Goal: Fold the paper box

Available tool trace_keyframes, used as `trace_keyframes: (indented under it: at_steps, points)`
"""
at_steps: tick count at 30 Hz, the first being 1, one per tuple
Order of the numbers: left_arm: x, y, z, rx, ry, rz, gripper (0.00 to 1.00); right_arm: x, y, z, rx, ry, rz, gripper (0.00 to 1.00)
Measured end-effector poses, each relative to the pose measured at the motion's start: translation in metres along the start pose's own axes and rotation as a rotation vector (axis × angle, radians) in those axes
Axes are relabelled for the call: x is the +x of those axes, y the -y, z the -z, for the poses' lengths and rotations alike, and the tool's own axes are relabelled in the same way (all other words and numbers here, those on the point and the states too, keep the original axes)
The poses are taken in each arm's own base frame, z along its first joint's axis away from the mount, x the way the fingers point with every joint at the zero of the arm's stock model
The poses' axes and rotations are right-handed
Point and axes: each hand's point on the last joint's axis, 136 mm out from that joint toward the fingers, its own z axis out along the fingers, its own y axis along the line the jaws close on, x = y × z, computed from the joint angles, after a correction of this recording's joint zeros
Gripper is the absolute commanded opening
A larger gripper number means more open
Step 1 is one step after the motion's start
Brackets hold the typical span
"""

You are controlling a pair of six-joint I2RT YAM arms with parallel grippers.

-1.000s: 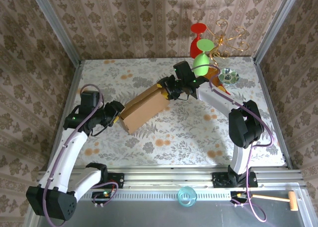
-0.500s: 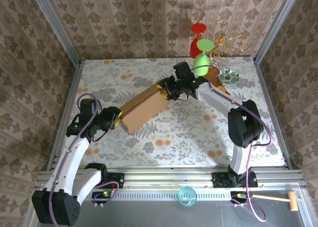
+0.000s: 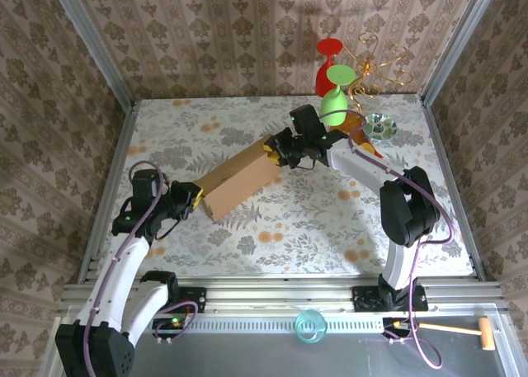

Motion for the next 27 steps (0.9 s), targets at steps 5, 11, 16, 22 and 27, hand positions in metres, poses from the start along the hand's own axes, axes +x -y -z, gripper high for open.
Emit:
trace_keyframes:
  at_steps: [5,11,16,22,27]
  points:
    - [0.006,0.002,0.002,-0.013,-0.024,-0.033,0.28,0.000,0.005,0.006,-0.003,-0.002,0.020,0.27]
    - [0.007,0.033,0.019,-0.018,-0.030,-0.158,0.33,0.002,0.019,0.022,-0.014,-0.014,0.064,0.23]
    - [0.005,0.065,0.034,0.049,-0.002,-0.253,0.33,0.006,0.042,0.037,-0.021,-0.024,0.093,0.23]
    - [0.012,0.059,0.026,0.031,-0.034,-0.270,0.33,0.002,0.111,0.032,0.123,-0.037,0.048,0.30]
    - [0.017,0.043,0.007,-0.029,-0.082,-0.266,0.31,-0.020,0.130,0.041,0.175,-0.008,0.067,0.43]
